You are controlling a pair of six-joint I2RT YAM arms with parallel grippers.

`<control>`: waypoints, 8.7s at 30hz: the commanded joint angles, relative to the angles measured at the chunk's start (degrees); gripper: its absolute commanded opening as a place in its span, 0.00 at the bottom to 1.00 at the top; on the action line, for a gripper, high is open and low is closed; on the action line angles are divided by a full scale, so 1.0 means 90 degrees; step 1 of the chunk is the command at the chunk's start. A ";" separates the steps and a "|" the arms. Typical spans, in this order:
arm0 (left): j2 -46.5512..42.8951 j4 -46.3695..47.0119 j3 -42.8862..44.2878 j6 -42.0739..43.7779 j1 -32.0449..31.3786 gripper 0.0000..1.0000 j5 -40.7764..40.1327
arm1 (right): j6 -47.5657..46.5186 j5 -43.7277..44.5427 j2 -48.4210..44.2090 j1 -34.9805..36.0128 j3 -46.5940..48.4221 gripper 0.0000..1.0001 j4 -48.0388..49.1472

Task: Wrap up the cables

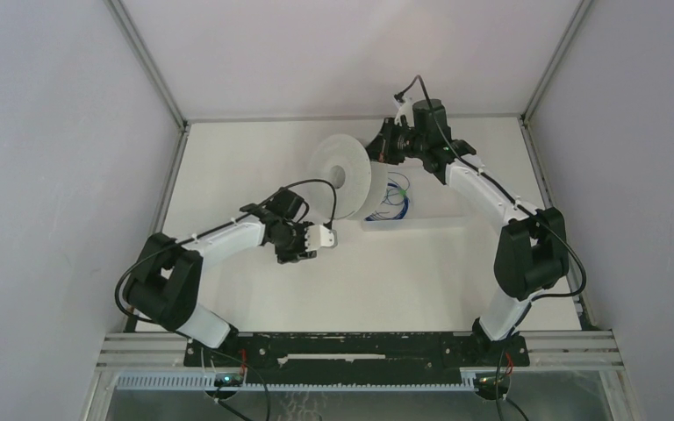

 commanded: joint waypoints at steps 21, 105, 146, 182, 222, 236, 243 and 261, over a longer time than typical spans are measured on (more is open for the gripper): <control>-0.0840 -0.2388 0.4768 -0.1659 -0.1870 0.00 0.1720 | -0.0807 0.2182 -0.0184 0.0522 0.0174 0.00 -0.0127; -0.1646 -0.2286 0.2751 -0.0588 0.2196 0.01 0.3928 | -0.1491 -0.2714 -0.1340 0.0042 -0.0497 0.00 0.0928; -0.1186 0.2655 0.1237 -0.3735 0.1591 0.03 0.5769 | -0.0211 -0.3392 -0.0998 0.0173 -0.0633 0.00 0.1848; -0.1174 0.1524 0.1648 -0.2399 0.1905 0.27 0.5646 | -0.0461 -0.3385 -0.0872 0.0120 -0.0711 0.00 0.1724; -0.1480 0.0512 0.2382 -0.1840 0.3271 0.39 0.5506 | 0.0490 -0.3238 0.0004 0.0298 -0.0878 0.00 0.2157; -0.1657 0.0313 0.2571 -0.2066 0.3873 0.48 0.5282 | 0.1033 -0.3080 0.0765 0.0503 -0.0869 0.00 0.2755; -0.1847 0.0484 0.2349 -0.2219 0.3883 0.49 0.5067 | 0.1255 -0.2980 0.1055 0.0572 -0.0867 0.00 0.2906; -0.2361 -0.1444 0.1596 -0.1177 0.3624 0.58 0.4119 | 0.1685 -0.2422 0.1239 0.0316 -0.0364 0.00 0.2750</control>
